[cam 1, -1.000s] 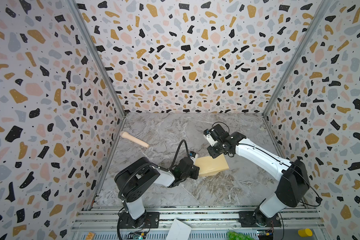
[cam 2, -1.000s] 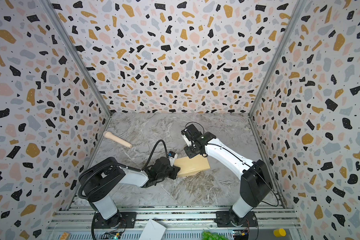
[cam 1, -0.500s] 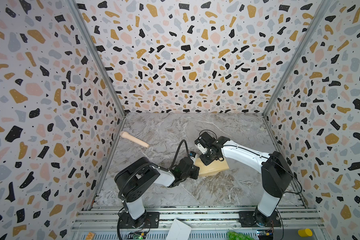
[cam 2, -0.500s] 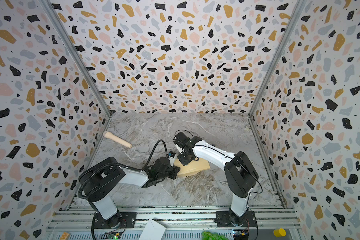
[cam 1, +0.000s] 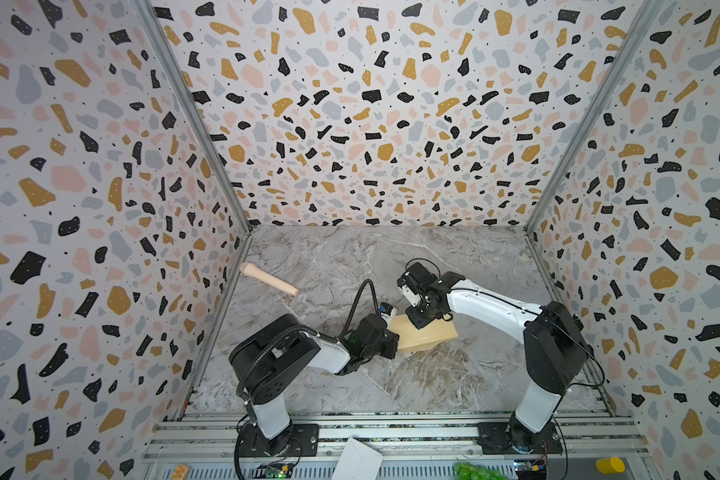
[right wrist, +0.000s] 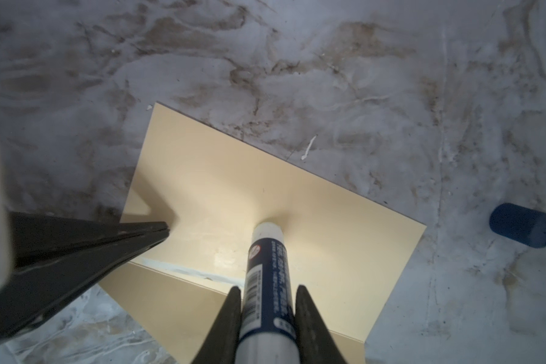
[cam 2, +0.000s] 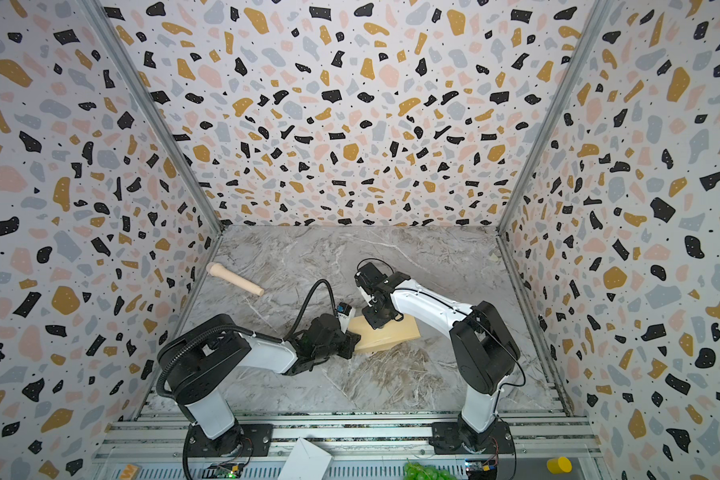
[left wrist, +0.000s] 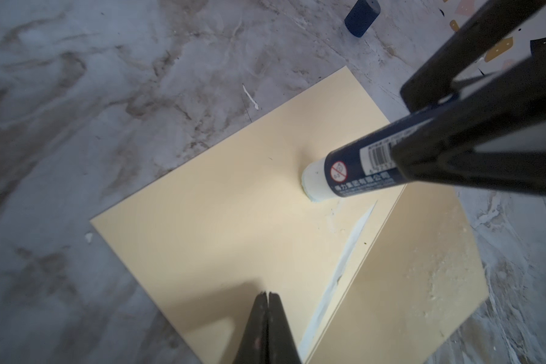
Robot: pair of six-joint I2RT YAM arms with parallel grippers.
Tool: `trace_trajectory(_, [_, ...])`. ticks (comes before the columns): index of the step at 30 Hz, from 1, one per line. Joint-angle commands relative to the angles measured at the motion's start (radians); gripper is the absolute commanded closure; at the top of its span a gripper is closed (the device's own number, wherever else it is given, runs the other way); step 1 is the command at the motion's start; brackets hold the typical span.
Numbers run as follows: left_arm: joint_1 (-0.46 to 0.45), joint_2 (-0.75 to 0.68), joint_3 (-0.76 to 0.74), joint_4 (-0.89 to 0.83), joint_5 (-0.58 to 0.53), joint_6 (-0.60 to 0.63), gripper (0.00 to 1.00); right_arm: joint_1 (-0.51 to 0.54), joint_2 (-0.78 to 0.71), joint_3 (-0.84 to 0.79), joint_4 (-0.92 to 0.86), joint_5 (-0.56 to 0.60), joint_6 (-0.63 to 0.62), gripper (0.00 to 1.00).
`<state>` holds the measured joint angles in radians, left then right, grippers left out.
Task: Place the letter into the envelope and seal it
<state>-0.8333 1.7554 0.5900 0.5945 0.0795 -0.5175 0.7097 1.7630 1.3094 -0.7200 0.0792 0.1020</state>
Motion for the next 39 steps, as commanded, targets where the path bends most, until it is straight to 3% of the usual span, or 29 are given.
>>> trace_trajectory(1, [-0.001, 0.047, -0.012, -0.119, -0.034, 0.011, 1.0, -0.036, -0.032, -0.037, -0.045, 0.054, -0.022, 1.0])
trace_trajectory(8, [-0.001, 0.048, -0.013, -0.117, -0.033, 0.01, 1.0, -0.088, -0.049, -0.065, -0.062, 0.096, -0.03, 1.0])
trace_trajectory(13, [-0.001, 0.034, -0.009, -0.12, -0.033, 0.007, 1.0, -0.096, -0.076, -0.043, -0.049, 0.03, -0.034, 1.0])
trace_trajectory(24, [-0.002, 0.008, 0.004, -0.13, -0.031, 0.008, 1.0, -0.104, -0.445, -0.097, 0.171, -0.004, -0.035, 1.0])
trace_trajectory(31, [-0.001, -0.188, 0.105, -0.202, -0.026, 0.024, 1.0, -0.105, -0.672, -0.292, 0.462, -0.097, -0.028, 1.0])
trace_trajectory(33, [-0.001, -0.28, 0.13, -0.214, -0.035, 0.019, 0.88, -0.104, -0.749, -0.367, 0.581, -0.119, -0.013, 1.0])
trace_trajectory(39, [0.005, -0.535, 0.113, -0.102, -0.017, -0.121, 0.29, -0.103, -0.94, -0.621, 1.008, -0.178, 0.039, 1.0])
